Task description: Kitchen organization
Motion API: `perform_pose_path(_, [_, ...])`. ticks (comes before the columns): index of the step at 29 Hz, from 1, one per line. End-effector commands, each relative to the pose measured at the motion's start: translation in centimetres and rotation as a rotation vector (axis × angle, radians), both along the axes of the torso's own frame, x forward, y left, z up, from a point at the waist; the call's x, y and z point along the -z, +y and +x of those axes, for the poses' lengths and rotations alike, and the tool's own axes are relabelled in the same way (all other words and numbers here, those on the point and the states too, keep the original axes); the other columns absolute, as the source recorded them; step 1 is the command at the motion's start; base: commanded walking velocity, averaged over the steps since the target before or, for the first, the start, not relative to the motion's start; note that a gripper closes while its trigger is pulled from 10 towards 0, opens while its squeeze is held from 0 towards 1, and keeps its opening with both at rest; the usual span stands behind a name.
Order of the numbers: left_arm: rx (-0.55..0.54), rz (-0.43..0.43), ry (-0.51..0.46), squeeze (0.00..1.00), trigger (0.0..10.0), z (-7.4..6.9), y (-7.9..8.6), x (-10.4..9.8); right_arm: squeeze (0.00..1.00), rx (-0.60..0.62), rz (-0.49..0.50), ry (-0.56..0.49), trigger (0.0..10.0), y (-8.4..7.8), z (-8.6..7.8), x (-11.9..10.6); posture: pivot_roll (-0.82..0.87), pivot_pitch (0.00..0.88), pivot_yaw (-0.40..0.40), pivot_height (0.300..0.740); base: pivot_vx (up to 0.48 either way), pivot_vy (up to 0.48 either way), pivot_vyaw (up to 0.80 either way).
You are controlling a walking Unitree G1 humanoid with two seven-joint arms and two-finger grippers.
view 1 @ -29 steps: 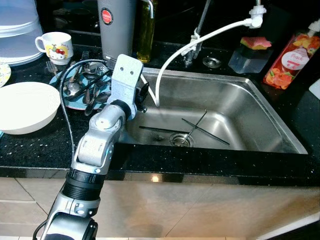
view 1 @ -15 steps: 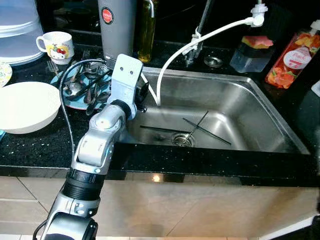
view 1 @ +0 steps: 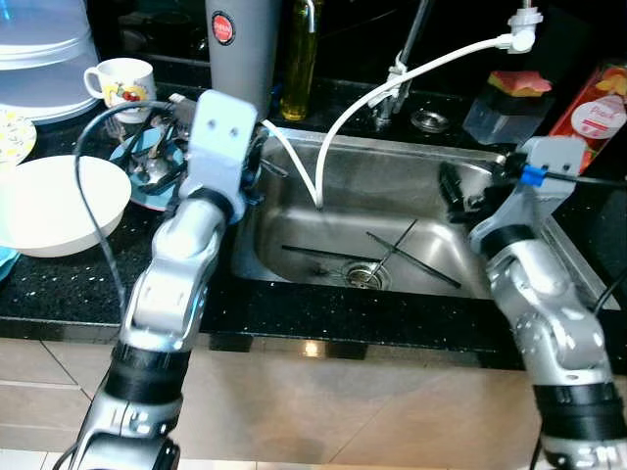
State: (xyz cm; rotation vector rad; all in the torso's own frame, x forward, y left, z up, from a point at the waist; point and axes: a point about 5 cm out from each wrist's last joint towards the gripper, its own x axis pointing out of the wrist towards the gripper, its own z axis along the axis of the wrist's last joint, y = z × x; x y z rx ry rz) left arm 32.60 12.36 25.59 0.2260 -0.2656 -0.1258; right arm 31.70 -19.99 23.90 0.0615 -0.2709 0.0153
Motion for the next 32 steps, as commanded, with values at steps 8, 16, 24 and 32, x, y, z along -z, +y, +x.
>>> perform_pose_path(8, [-0.175, 0.000, 0.112, 0.00, 10.0, -0.6, 2.2, 1.5, 0.00, -0.026, 0.077, -0.018, 10.0, 1.9, -0.4, -1.1, 0.22, 0.075, -0.092, 0.740, 0.000, 0.000, 0.00])
perform_pose_path(16, [-0.256, 0.083, 0.136, 0.00, 10.0, -0.4, 3.2, 1.6, 0.00, -0.050, 0.104, -0.009, 10.0, 3.1, 0.0, -1.4, 0.23, 0.070, -0.084, 0.740, 0.000, 0.000, 0.00])
perform_pose_path(24, [-0.251, -0.074, 0.292, 0.00, 10.0, -0.1, 3.1, 2.8, 0.00, -0.065, 0.103, 0.003, 10.0, 3.4, 0.0, -1.2, 0.22, 0.061, -0.083, 0.740, 0.000, 0.000, 0.00])
perform_pose_path(32, [-0.236, -0.136, 0.349, 0.00, 10.0, 0.4, 2.9, 2.3, 0.00, -0.058, 0.106, 0.002, 10.0, 3.4, 0.3, -1.2, 0.23, 0.045, -0.082, 0.740, 0.000, 0.000, 0.00])
